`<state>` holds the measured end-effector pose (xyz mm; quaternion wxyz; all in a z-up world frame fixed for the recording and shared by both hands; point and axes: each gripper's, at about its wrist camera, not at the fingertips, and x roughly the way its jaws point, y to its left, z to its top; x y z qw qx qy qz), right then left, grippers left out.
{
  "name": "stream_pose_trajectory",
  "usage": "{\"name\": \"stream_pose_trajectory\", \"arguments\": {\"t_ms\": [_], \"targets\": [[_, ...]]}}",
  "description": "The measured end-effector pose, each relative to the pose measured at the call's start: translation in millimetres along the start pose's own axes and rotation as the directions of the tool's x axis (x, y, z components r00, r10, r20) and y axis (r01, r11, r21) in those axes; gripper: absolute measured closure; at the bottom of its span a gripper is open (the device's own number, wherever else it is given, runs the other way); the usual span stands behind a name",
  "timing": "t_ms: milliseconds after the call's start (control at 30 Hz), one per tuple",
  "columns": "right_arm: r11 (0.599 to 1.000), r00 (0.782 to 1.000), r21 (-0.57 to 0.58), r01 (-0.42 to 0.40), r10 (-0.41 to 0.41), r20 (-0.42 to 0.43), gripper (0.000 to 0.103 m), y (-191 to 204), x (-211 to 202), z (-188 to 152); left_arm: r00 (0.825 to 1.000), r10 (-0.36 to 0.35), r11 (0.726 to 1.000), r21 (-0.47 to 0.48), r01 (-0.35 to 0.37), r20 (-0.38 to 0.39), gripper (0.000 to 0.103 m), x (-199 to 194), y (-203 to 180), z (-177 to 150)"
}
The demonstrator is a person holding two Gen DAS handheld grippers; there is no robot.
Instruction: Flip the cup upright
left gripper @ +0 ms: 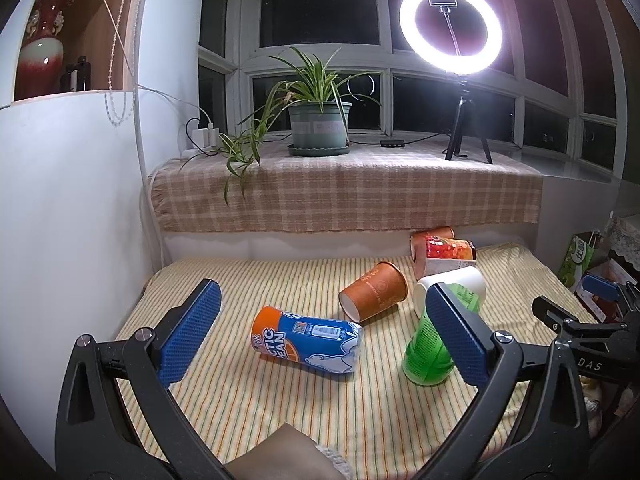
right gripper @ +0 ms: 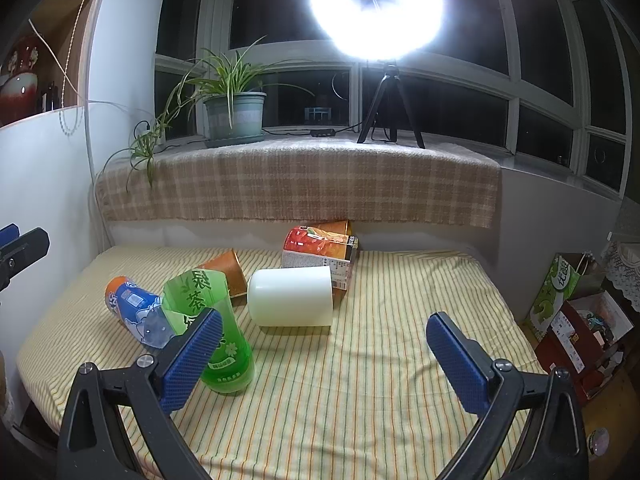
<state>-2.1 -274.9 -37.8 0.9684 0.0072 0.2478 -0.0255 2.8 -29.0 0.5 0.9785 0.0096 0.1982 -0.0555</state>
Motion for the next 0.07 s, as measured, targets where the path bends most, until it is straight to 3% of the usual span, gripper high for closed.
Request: {"name": "stream_pose_trajectory", "arguments": {"t_ms": [67], "targets": [[1.0, 1.0, -0.001, -0.002, 0.002, -0.001, 0.0, 0.2, 0.2, -0.3, 1.0, 0.004, 1.0, 0.0, -0.004, -0.001, 0.0, 1.8, 3.6, 0.4]]}}
